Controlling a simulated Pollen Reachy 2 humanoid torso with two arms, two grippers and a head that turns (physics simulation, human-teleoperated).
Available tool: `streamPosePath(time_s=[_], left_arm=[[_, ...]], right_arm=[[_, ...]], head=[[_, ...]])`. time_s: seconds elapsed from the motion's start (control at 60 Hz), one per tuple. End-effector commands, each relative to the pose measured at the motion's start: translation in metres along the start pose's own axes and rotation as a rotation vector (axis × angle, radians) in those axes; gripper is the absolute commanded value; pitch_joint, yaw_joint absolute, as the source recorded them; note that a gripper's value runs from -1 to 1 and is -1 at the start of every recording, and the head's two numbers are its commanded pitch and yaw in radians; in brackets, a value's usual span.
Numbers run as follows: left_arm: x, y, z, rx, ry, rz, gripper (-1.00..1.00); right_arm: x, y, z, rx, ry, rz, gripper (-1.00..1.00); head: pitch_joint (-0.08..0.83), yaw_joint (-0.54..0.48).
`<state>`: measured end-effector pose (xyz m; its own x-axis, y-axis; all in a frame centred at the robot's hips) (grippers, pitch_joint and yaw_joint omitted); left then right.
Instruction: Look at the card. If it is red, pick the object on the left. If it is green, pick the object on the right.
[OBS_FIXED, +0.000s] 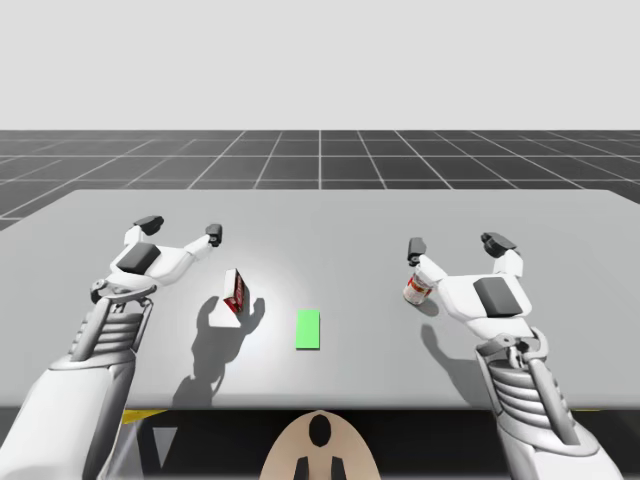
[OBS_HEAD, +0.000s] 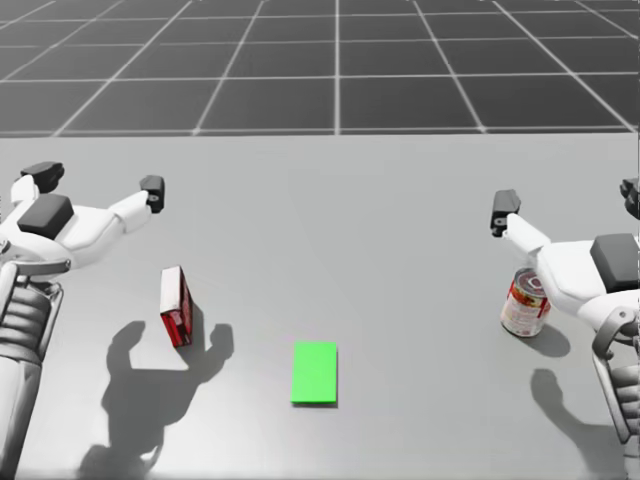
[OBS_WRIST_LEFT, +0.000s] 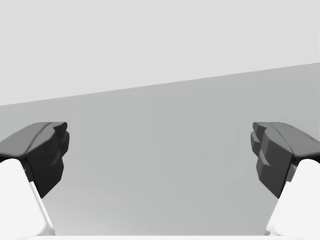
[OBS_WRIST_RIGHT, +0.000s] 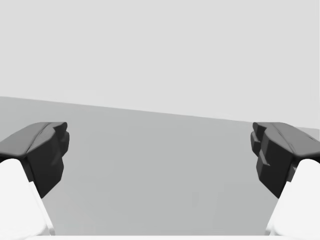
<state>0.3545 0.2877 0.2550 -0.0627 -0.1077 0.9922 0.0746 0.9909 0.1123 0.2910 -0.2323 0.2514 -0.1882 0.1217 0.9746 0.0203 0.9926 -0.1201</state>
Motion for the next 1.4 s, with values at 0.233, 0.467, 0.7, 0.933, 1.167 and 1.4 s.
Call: streamPosePath(time_s=[0.233,0.467,0.7,0.933,1.167,1.4], left_arm=[[0.0017,0.0005,0.0002,-0.005,-0.004,-0.004,-1.00],[0.0033,0.0002,0.0013,-0.002,-0.005,0.002,-1.00],[0.0047,0.0004,0.0023,0.000,-0.008,0.004,-1.00],[0.0055,0.0007,0.0027,0.000,-0.010,0.006,-1.00],[0.0050,-0.0001,0.0029,0.002,-0.009,0.009,-1.00],[0.0047,0.0000,0.0037,0.006,-0.010,0.014,-1.00]], right_arm=[[0.0005,0.0013,0.0004,0.000,0.002,0.004,-1.00],[0.0027,0.0017,0.0011,0.004,-0.001,0.002,-1.00],[0.0024,0.0023,0.0008,0.008,0.001,0.007,-1.00],[0.0022,0.0017,0.0001,0.011,0.000,0.004,-1.00],[0.0014,0.0015,0.0001,0.018,0.001,0.002,-1.00],[-0.0004,0.0019,-0.0004,0.023,0.005,0.000,-1.00]], head=[[0.724,0.06],[0.792,0.06],[0.778,0.02],[0.737,-0.13],[0.690,-0.28],[0.663,-0.36]])
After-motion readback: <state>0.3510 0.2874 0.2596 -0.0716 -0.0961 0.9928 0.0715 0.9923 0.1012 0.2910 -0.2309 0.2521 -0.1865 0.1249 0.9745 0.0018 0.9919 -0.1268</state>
